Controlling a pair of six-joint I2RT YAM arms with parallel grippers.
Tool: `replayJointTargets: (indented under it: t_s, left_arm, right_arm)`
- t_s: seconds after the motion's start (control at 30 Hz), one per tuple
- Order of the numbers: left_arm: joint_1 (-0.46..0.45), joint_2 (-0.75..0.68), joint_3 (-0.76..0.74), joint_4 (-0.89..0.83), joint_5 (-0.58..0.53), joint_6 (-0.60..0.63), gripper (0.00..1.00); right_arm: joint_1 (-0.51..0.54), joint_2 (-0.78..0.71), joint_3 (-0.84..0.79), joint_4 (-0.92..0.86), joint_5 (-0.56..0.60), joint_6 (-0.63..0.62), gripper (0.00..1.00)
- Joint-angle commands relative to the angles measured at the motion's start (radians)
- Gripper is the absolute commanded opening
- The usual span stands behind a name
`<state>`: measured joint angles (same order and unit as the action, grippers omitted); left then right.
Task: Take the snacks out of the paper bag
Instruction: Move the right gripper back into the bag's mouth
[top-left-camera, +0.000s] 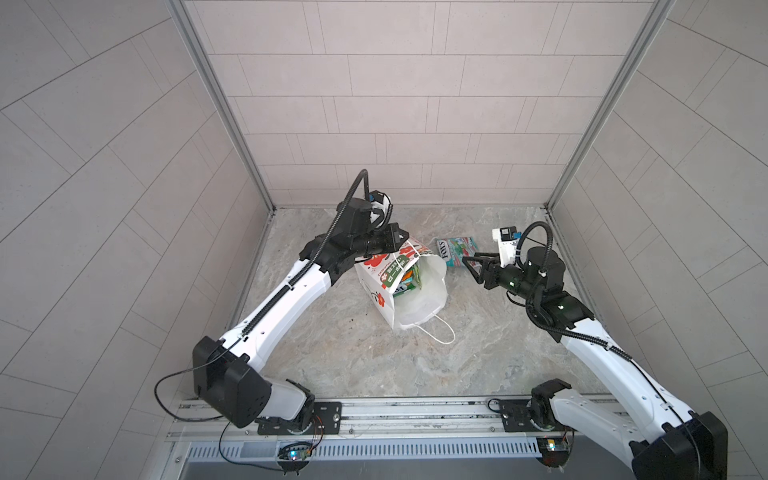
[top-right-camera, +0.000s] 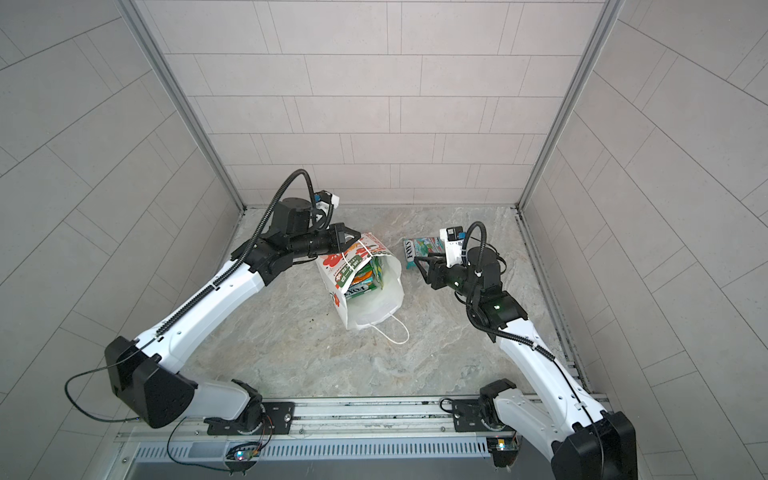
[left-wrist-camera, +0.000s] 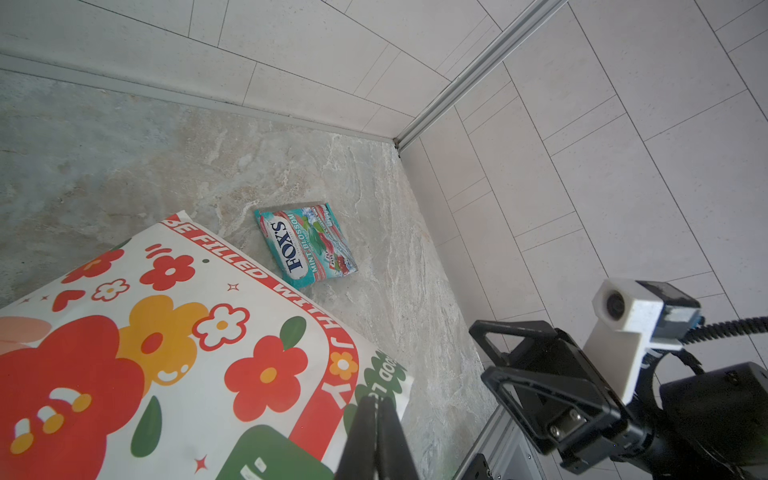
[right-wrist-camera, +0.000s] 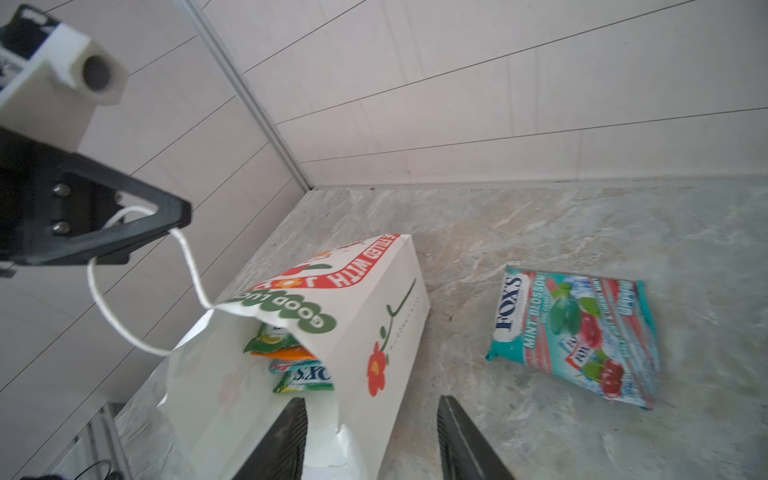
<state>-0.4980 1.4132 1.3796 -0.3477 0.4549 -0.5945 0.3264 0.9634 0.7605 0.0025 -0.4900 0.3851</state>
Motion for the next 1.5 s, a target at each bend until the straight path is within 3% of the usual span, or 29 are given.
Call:
replayJointTargets:
  t_s: [0.0,0.17,0.57,0.87,1.17,1.47]
  left_arm:
    - [-0.005,-0.028,0.025,0.025,-0.005,0.005,0.0]
    - [-0.005,-0.021,0.041,0.024,-0.006,0.003,0.0]
    - [-0.005,-0.006,0.077,0.022,0.011,-0.002,0.0]
    - [-0.006,-0.01,0.085,0.023,0.022,-0.004,0.0]
    - [-0.008,-0.013,0.085,0.03,0.03,-0.013,0.0]
    - [-0.013,-0.015,0.087,0.031,0.037,-0.016,0.0]
  right_arm:
    - [0.1,-0.007,-0.001,-0.034,-0.007,-0.074,0.52]
    - [0.273,0.029,0.014,-0.049,0.065,-0.155,0.51]
    - [0.454,0.229,0.057,-0.081,0.234,-0.279,0.49]
    - [0.51,0.376,0.096,-0.062,0.44,-0.313,0.47]
    - [0.516,0.513,0.139,0.02,0.667,-0.266,0.45]
    - [0.516,0.636,0.18,0.111,0.8,-0.22,0.43]
